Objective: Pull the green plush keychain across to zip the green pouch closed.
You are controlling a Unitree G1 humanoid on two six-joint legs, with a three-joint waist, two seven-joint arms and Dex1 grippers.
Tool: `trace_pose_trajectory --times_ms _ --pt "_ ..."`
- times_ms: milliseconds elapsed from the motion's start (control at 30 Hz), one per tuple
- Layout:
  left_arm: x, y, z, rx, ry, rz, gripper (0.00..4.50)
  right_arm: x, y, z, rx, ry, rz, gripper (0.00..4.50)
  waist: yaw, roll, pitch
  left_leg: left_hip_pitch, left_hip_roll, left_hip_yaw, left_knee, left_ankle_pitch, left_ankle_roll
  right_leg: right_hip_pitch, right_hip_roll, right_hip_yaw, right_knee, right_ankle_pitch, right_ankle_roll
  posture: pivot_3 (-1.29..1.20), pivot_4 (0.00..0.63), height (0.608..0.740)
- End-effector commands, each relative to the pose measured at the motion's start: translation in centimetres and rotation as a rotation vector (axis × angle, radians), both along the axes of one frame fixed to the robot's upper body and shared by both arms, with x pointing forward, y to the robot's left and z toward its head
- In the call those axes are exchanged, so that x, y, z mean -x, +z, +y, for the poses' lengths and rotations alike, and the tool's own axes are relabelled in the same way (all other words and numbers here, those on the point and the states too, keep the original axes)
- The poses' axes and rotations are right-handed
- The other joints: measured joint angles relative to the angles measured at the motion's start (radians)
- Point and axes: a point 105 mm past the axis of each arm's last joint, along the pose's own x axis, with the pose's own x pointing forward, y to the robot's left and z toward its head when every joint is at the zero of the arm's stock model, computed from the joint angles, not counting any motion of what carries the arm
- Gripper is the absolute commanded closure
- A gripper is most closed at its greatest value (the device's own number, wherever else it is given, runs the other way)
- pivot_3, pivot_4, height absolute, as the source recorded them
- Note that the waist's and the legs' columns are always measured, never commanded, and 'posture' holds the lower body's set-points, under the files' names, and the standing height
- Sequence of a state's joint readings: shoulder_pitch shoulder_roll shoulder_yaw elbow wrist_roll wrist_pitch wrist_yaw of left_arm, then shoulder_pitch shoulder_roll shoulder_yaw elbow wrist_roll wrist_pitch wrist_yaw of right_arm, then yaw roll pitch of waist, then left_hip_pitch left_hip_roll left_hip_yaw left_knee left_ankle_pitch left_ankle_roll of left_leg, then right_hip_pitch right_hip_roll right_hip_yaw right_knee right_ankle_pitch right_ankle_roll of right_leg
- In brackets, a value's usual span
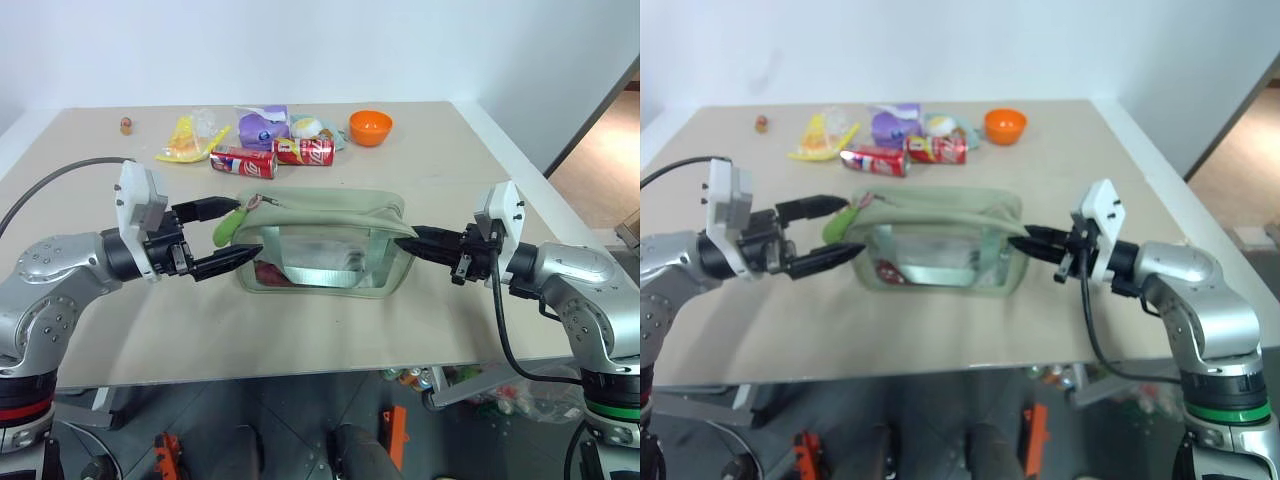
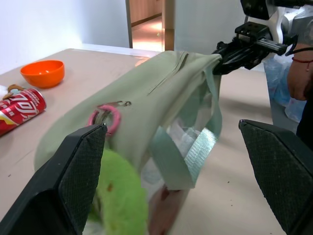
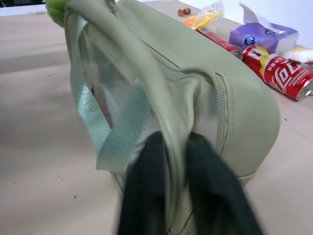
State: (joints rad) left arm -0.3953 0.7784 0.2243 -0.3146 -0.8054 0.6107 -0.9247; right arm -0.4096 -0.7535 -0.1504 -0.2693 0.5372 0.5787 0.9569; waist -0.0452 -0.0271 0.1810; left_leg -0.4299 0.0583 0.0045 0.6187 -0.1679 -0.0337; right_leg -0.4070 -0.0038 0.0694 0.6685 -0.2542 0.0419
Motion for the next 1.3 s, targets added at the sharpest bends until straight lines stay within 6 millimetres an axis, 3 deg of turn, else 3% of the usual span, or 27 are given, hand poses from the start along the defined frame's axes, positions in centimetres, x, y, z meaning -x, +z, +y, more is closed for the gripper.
trace_pose_trajectory --times_ms 33,200,333,500,667,833,1033,1133,1300 --pt "-0.1 1.6 1.3 0.006 0.032 -0.05 0.0 0.1 0.7 0.1 -0.005 0.008 -0.041 4.47 0.0 0.0 0.0 0.0 0.0 0.0 0.0 0.0 0.0 0.0 0.0 0.0 0.0 0.0 0.0 0.0 0.15 0.74" --pt "-0.8 1.9 2.7 0.029 0.086 -0.033 0.0 0.3 0.5 0.0 0.006 0.007 -0.05 4.47 0.0 0.0 0.0 0.0 0.0 0.0 0.0 0.0 0.0 0.0 0.0 0.0 0.0 0.0 0.0 0.0 0.15 0.74" --pt "-1.6 0.7 3.4 0.036 0.126 -0.014 0.0 0.4 0.5 -0.1 0.014 0.007 -0.063 4.47 0.0 0.0 0.0 0.0 0.0 0.0 0.0 0.0 0.0 0.0 0.0 0.0 0.0 0.0 0.0 0.0 0.15 0.74" --pt "-2.1 -1.3 2.7 0.008 0.099 0.01 0.0 0.5 0.5 -0.1 0.023 0.006 -0.072 4.47 0.0 0.0 0.0 0.0 0.0 0.0 0.0 0.0 0.0 0.0 0.0 0.0 0.0 0.0 0.0 0.0 0.15 0.74" --pt "-2.1 -1.7 2.0 0.013 0.069 0.016 0.0 0.6 0.6 -0.3 0.033 0.003 -0.075 4.47 0.001 0.0 0.0 0.0 0.0 0.0 0.0 0.0 0.0 0.0 0.0 0.0 0.0 0.0 0.0 0.0 0.15 0.74" --pt "-2.5 -0.7 2.4 0.056 0.102 -0.032 1.39 0.6 0.5 -0.5 0.046 -0.002 -0.075 4.5 0.001 0.0 0.0 0.0 0.0 0.0 0.0 0.0 0.0 0.0 0.0 0.0 0.0 0.0 0.0 0.0 0.15 0.74" --pt "-2.3 -0.5 2.8 0.066 0.109 -0.036 3.63 0.5 0.3 -0.6 0.055 -0.002 -0.076 4.5 0.001 0.0 0.0 0.0 0.0 0.0 0.0 0.0 0.0 0.0 0.0 0.0 0.0 0.0 0.0 0.0 0.15 0.74" --pt "-2.4 0.8 2.6 0.116 0.109 -0.067 4.47 0.4 0.3 -0.6 0.063 0.0 -0.081 4.5 0.001 0.0 0.0 0.0 0.0 0.0 0.0 0.0 0.0 0.0 0.0 0.0 0.0 0.0 0.0 0.0 0.15 0.74" --pt "-2.2 3.8 0.0 0.114 0.026 -0.18 4.47 0.4 0.4 -0.6 0.068 0.009 -0.085 4.5 0.004 0.0 0.0 0.0 0.0 0.0 0.001 0.0 0.0 0.001 0.0 0.0 0.0 0.0 0.001 0.0 0.15 0.74"
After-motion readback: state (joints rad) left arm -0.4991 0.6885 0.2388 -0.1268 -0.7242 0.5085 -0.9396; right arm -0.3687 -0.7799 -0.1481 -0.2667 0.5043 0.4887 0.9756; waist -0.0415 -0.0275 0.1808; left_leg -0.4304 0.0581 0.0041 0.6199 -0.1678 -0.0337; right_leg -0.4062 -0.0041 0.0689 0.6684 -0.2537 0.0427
